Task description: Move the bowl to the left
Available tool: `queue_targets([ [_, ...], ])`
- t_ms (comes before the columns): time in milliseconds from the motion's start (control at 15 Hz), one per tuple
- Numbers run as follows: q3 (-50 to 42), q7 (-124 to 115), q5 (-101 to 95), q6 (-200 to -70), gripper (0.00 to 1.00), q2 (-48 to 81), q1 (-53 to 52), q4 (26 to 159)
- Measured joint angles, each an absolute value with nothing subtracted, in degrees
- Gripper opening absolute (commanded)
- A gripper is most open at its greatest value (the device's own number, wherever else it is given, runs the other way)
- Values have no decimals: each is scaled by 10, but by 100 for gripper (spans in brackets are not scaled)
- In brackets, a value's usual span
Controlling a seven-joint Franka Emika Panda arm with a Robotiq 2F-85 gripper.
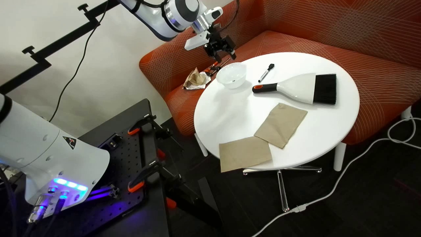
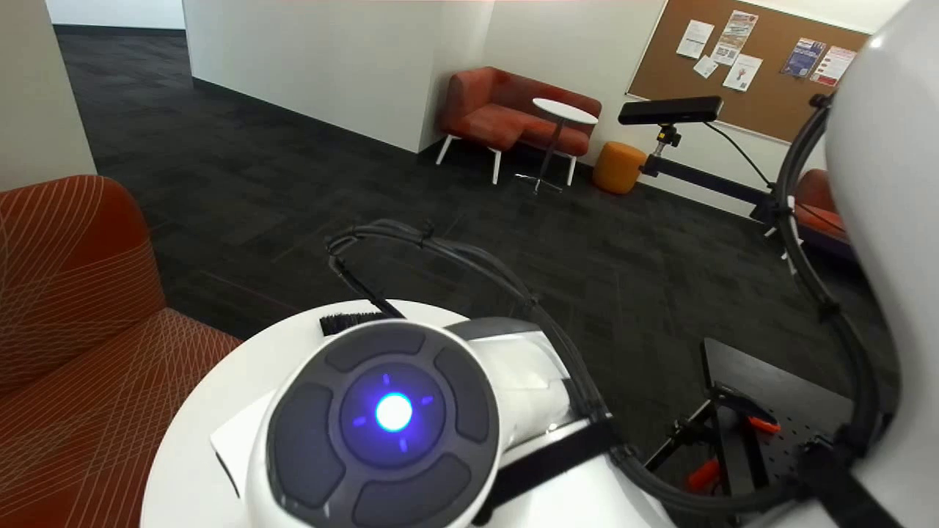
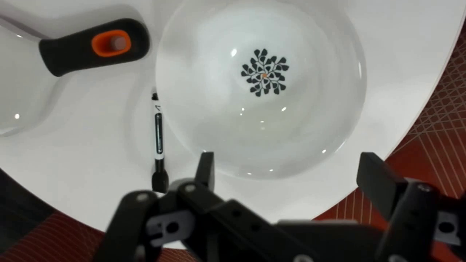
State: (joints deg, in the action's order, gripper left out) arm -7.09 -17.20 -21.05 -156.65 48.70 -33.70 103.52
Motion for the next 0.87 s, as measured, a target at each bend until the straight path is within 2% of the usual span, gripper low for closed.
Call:
queue_targets([
  [867, -75, -173, -184, -1633, 100, 435, -261, 1091],
])
